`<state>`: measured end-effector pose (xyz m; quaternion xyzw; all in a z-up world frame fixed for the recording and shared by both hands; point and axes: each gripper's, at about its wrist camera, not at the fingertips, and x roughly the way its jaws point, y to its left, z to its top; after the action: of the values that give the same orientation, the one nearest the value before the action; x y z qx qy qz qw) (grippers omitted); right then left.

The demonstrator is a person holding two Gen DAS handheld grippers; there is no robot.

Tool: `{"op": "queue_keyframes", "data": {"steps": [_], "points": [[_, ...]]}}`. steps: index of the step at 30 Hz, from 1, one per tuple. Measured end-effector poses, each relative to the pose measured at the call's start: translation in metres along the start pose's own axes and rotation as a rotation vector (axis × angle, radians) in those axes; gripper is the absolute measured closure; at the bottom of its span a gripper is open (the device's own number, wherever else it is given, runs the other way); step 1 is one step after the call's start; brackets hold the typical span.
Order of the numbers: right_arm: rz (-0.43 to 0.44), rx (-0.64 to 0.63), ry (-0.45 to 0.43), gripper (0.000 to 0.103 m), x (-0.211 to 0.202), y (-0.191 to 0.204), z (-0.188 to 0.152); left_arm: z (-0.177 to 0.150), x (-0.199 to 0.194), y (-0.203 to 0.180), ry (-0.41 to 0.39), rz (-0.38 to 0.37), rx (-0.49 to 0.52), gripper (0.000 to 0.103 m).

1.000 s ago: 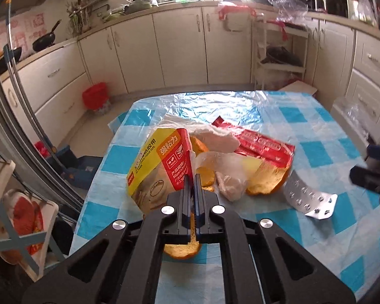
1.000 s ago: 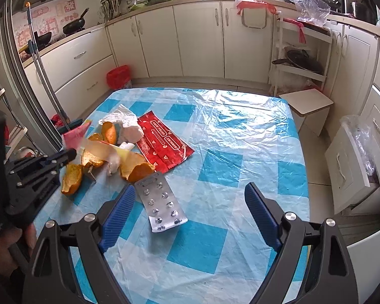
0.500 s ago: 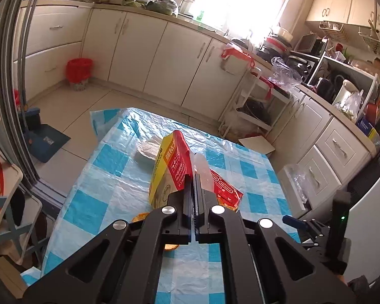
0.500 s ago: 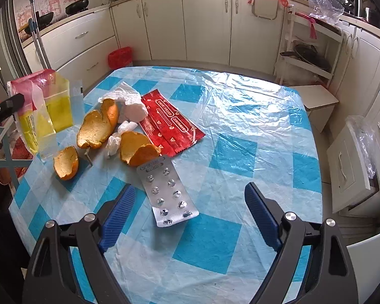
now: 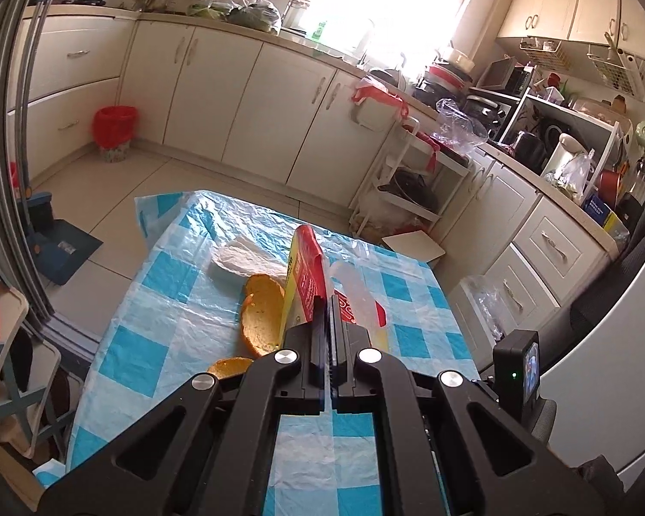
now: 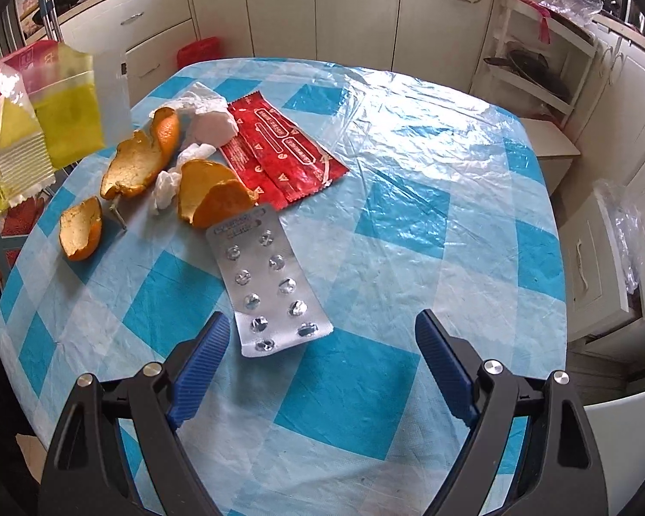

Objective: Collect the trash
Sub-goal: 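Grasp the yellow-red snack bag with the left gripper and lift it, then grasp the silver pill blister pack with the right gripper while the left gripper holds the snack bag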

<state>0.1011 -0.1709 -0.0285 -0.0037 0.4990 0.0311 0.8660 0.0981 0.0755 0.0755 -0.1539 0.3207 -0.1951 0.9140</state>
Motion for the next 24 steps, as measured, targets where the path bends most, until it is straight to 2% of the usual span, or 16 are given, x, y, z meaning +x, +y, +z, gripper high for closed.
{"op": "queue_keyframes", "data": {"steps": [5, 11, 13, 18, 20, 24], "points": [[0.019, 0.008, 0.01, 0.018, 0.004, -0.001, -0.003, -0.002, -0.001, -0.003, 0.003, -0.005, 0.006, 0.101], [0.013, -0.052, 0.0, 0.019, 0.007, 0.013, -0.004, -0.004, -0.001, -0.003, 0.008, -0.008, 0.0, 0.101], [0.021, -0.056, -0.008, 0.025, 0.006, 0.013, -0.004, -0.004, -0.001, -0.003, 0.009, -0.009, 0.0, 0.101], [0.049, -0.051, -0.013, 0.056, 0.0, 0.011, -0.005, -0.006, 0.0, -0.003, 0.013, -0.009, -0.001, 0.101], [0.057, -0.049, -0.012, 0.063, -0.003, 0.009, -0.005, -0.007, 0.001, -0.003, 0.016, -0.01, -0.003, 0.101], [0.077, -0.05, -0.006, 0.064, -0.005, 0.006, -0.007, -0.008, 0.003, -0.005, 0.02, -0.012, -0.001, 0.101]]}}
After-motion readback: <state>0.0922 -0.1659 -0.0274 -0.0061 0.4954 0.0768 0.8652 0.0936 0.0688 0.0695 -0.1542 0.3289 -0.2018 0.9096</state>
